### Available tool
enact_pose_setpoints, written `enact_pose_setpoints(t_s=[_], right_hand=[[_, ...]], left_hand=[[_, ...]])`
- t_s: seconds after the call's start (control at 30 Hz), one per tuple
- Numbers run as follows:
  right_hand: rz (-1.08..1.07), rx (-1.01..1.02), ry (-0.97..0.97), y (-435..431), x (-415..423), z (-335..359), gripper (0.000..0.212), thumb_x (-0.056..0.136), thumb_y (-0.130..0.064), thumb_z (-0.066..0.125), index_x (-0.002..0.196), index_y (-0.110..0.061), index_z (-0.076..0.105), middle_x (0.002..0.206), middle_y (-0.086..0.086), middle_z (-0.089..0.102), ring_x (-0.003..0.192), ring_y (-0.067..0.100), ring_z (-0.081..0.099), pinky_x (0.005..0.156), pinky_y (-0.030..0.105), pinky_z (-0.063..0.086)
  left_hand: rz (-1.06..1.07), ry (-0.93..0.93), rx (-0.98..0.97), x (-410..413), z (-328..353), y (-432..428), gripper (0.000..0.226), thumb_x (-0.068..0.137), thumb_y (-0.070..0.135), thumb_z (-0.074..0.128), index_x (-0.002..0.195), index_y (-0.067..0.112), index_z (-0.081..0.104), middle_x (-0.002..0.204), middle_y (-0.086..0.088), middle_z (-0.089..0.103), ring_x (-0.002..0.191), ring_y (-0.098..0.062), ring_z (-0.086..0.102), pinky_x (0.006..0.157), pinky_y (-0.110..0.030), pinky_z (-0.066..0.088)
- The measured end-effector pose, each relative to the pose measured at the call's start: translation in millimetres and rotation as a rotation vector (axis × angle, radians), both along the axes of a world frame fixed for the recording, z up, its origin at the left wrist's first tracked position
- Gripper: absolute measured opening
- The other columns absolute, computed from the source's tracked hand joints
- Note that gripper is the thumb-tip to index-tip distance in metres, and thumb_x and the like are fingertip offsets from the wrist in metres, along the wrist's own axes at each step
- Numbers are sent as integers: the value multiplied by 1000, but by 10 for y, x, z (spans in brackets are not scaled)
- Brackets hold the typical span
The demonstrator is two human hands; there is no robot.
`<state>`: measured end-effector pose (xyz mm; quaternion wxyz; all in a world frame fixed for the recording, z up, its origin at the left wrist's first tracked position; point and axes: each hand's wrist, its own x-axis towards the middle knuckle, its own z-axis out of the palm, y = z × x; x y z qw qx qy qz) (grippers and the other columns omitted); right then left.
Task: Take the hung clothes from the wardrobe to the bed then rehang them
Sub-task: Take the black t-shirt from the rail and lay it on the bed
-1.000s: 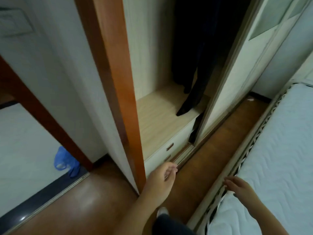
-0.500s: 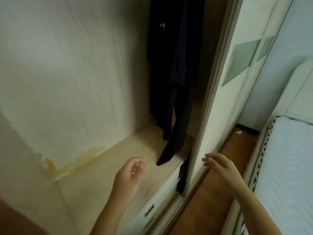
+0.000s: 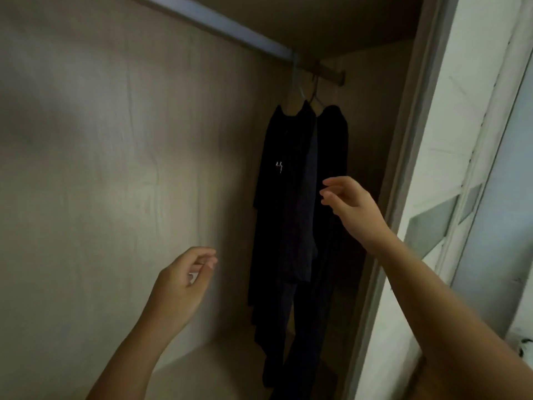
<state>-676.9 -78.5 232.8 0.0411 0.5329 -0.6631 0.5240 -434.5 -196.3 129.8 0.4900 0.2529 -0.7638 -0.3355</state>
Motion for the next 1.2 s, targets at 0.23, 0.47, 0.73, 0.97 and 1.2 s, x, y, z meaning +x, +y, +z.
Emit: enact_pose_setpoints(t_s=[0.23,0.47,0.73,0.97,1.2], right_hand=[[-172,-38,-46,-671,-220,933,44,92,-31,49,131,-12,38,109,0,51,86,13,56,62,21,44],[-304,101,-95,-1207,-370,1382,13,94,-23,42,95,-10,39,75,4,44,58,15,42,47,27,33],[-94,-123,-410,-1379,-369,1314,29,99,-25,36,81,-13,56,71,10,52,60,20,52,57,32,44],[18,-304,-509,-1375,-354,1397,27,98,-26,40,111,-10,57,71,3,49,63,14,48,62,27,39],[55,-254,-423,-902,-242,1079,31,96,-29,42,119,-14,56,118,1,60,112,18,55,101,38,43]], left_hand=[[-31,100,-61,-153,505,-236,7,79,41,57,79,46,61,85,10,70,85,-6,66,77,-19,50],[-40,153,-57,-52,635,-360,18,85,21,59,85,39,62,87,20,68,78,-1,66,70,-5,46],[1,147,-47,47,661,-479,22,88,5,52,85,24,63,88,15,69,76,-5,66,68,-5,46],[18,126,-52,54,691,-546,23,88,7,52,85,27,62,90,17,68,78,-4,66,69,-5,46],[51,83,-86,-44,651,-584,22,88,14,54,86,35,58,85,9,69,86,-4,63,75,-15,44]])
